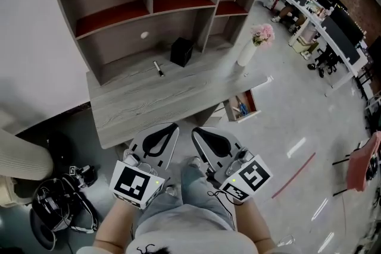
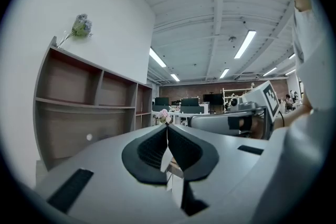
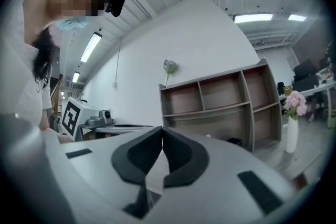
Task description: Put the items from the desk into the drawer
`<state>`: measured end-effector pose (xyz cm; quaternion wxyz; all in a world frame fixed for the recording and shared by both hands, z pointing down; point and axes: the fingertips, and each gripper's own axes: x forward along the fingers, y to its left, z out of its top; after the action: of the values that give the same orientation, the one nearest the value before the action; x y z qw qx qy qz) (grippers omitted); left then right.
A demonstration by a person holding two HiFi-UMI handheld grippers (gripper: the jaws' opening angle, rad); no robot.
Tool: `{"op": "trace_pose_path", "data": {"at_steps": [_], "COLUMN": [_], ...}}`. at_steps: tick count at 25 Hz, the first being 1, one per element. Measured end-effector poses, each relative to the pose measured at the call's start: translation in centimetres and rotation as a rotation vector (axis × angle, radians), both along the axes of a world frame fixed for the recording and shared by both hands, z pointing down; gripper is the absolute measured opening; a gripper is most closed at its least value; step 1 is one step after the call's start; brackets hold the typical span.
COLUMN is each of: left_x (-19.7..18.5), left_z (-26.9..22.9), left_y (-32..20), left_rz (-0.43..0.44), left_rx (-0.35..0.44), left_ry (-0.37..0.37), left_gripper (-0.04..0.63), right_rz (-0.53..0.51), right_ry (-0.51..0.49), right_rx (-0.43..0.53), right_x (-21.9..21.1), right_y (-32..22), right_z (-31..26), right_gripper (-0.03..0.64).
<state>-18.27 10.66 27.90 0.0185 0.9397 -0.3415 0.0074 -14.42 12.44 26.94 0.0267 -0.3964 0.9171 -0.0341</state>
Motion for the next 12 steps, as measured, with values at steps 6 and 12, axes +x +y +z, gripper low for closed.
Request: {"op": "trace_pose_path", "data": {"at_steps": [6, 12], "left_x": [0.5, 2.3], "left_z": [0.6, 0.0], "left_y": [-4.4, -9.9], "left_rz": [-0.061, -0.121], "left_rx": [-0.02, -0.011], "left_ry": [0.002, 0.002], "left_gripper": [0.012, 0.012], "right_rz": [-0.063, -0.146], "right_ry": [0.004, 0.013], "right_rx": [-0.021, -0.002], "right_x": [0.3, 1.7], "right_y": [-4.5, -10.4], "right_z": [0.8, 0.0], "right_gripper": [0.011, 0.011]}}
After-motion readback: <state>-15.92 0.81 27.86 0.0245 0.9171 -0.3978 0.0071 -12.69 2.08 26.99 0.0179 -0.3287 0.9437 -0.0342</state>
